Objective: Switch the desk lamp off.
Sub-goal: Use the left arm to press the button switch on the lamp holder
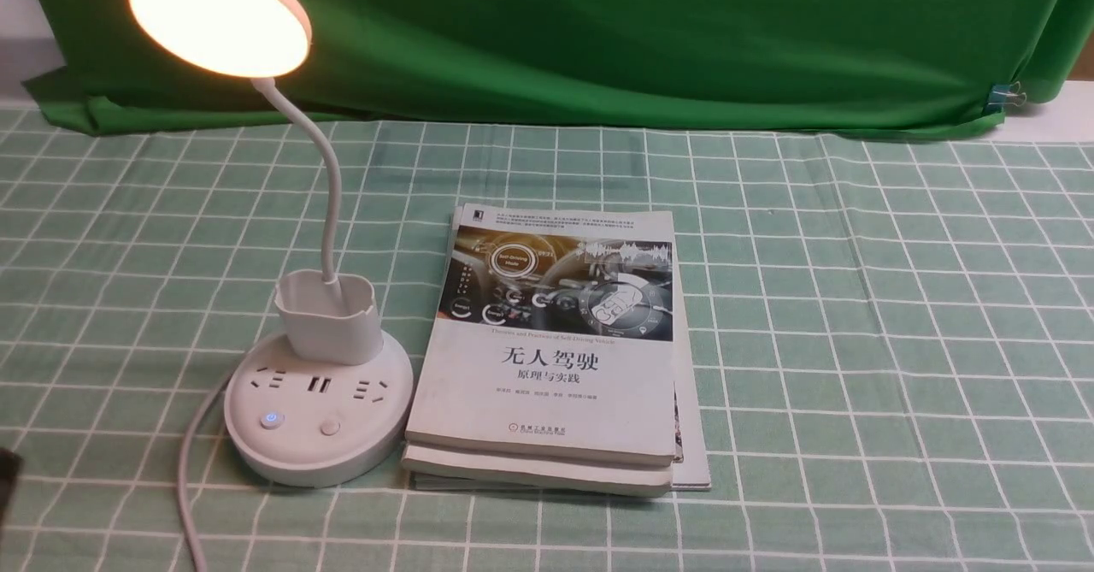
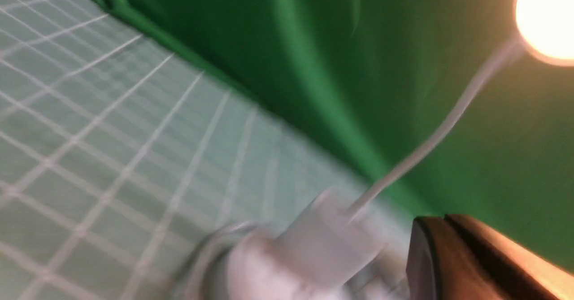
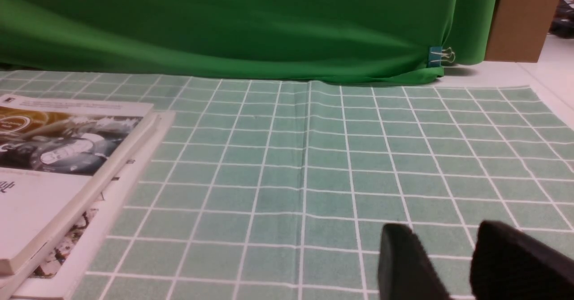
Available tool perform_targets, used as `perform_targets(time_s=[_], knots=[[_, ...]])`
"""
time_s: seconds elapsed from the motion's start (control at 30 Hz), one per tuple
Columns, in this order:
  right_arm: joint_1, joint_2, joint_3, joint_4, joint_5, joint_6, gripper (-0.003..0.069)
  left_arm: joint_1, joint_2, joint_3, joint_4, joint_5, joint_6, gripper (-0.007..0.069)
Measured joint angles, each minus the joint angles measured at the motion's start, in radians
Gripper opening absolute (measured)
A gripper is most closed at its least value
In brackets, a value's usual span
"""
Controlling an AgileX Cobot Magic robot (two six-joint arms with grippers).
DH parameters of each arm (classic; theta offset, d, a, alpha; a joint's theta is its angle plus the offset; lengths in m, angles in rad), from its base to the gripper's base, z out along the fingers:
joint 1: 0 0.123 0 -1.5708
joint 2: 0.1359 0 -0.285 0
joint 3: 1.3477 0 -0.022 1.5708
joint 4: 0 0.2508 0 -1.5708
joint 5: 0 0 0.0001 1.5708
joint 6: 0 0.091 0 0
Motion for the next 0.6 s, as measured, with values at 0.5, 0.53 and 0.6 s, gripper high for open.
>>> perform_targets(time_s=[0.5, 0.53, 0.6], knots=[[0.0, 0.0, 0.0, 0.0, 0.0, 0.0, 0.0242, 0.0, 0.159, -0.232, 0.067, 0.247, 0.06, 0.0001], [0.0, 0.0, 0.0, 0.0, 0.0, 0.0, 0.0242, 0.0, 0.253, -0.316, 0.111, 0.365, 0.066, 0.0001], [0.0, 0.0, 0.0, 0.0, 0.0, 0.0, 0.0242, 0.0, 0.382, -0.419, 0.162, 0.519, 0.085, 0.0001]])
